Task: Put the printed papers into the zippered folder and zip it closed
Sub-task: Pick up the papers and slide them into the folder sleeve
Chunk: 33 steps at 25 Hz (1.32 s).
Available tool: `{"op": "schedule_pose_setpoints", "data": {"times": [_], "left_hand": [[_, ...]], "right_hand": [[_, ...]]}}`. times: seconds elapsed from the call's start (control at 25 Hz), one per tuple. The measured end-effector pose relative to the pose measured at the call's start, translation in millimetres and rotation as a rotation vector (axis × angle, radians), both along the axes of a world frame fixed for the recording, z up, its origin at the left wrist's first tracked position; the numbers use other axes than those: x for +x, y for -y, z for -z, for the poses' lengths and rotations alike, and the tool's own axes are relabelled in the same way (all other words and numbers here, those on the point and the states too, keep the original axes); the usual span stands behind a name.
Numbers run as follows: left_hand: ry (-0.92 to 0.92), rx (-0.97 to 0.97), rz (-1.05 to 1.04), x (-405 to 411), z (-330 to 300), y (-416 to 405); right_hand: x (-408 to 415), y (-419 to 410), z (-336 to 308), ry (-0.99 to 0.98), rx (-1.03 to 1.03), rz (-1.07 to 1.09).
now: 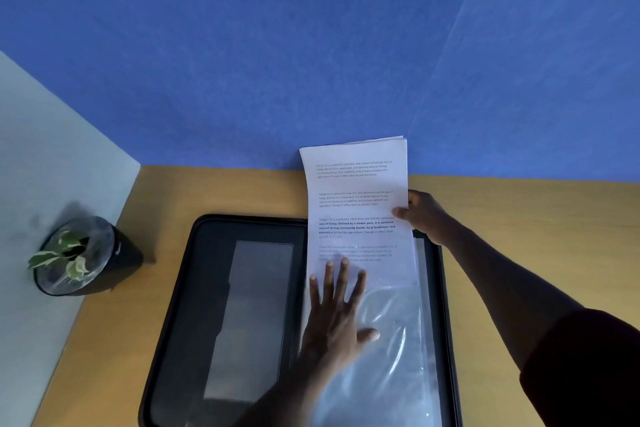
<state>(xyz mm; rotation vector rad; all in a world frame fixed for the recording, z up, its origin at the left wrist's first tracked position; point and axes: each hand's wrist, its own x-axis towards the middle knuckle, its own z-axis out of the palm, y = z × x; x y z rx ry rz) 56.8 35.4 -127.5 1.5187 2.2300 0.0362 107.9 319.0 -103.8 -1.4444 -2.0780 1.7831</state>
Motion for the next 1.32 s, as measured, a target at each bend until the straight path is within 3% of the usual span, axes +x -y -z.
{"op": "schedule_pose_setpoints", "data": {"times": [0.28,0.48,0.92,1.12,1.32], "left_hand": [[0.014,-0.029,-0.013,5,-3,-5],[0.003,-0.041,-0.016,6,-6,-6],[-0.011,-0.022,-0.005,7,-8,-6],[-0.014,-0.026,-0.010,7,-7,-6],[-0.029,-0.019,-0.019,8,-5,-6]], "right_hand": [[3,-6,-3,-0.079,-0.120,0.061],[-10,-13,-10,-0.043,0.036,0.058],[20,11,1,0.041,0.025,-0.064],[4,0,-8,0.017,0.051,0.081],[6,-2,-8,0.077,0.142,0.009]]}}
